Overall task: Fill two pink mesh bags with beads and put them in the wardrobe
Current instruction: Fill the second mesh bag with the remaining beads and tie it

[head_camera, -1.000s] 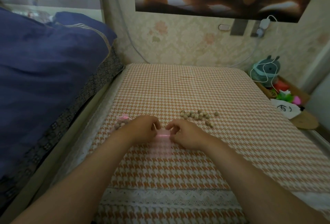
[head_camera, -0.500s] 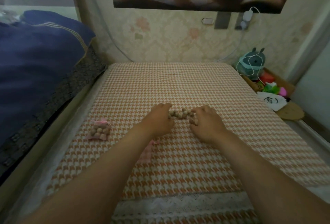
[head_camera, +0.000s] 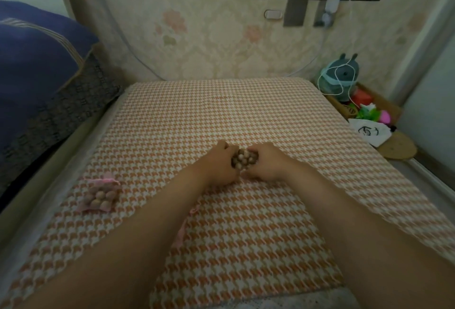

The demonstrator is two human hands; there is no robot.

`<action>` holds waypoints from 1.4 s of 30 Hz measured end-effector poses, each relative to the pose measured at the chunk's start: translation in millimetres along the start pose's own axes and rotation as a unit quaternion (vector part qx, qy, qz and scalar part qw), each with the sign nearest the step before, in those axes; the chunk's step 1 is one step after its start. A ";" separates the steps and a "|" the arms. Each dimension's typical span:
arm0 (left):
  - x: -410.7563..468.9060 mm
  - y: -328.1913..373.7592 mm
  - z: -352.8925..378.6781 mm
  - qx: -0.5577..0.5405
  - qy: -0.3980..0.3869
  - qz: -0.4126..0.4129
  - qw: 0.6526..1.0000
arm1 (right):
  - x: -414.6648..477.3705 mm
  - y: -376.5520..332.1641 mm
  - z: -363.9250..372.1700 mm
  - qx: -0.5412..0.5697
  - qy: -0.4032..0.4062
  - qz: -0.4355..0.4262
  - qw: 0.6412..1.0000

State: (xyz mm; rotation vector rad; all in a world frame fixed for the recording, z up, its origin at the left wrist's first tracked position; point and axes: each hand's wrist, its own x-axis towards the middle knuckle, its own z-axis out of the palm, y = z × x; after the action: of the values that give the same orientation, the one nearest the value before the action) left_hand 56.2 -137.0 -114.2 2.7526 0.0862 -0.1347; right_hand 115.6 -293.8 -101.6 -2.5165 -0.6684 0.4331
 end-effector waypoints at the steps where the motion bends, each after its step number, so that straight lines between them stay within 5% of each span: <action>1: 0.0 0.1 -0.1 -0.004 0.001 0.011 1.000 | 2.0 -1.9 1.0 0.007 -0.004 -0.009 1.000; 6: -13.2 -10.0 -0.1 -0.025 0.056 0.052 0.997 | 1.6 -1.0 7.6 0.014 0.004 -0.031 0.999; 10: -18.4 -27.6 -2.3 0.011 0.110 0.040 0.993 | -7.3 3.9 17.6 -0.095 0.033 -0.016 0.995; 17: -10.9 -21.6 2.1 -0.092 -0.014 0.035 0.995 | -1.7 -6.9 41.6 -0.080 0.016 -0.062 0.995; 36: -105.3 0.4 25.5 -0.156 0.016 0.094 0.983 | -85.5 -26.2 77.9 -0.057 0.030 -0.111 0.992; 42: -115.9 -5.3 8.7 0.002 0.071 0.054 0.996 | -94.2 -29.4 69.3 -0.106 0.038 -0.104 0.988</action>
State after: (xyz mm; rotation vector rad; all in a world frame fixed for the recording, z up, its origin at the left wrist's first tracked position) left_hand -60.1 -140.2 -112.0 2.7606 -0.0260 0.0901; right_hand -2.2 -295.3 -126.9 -2.6076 -0.9812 0.1979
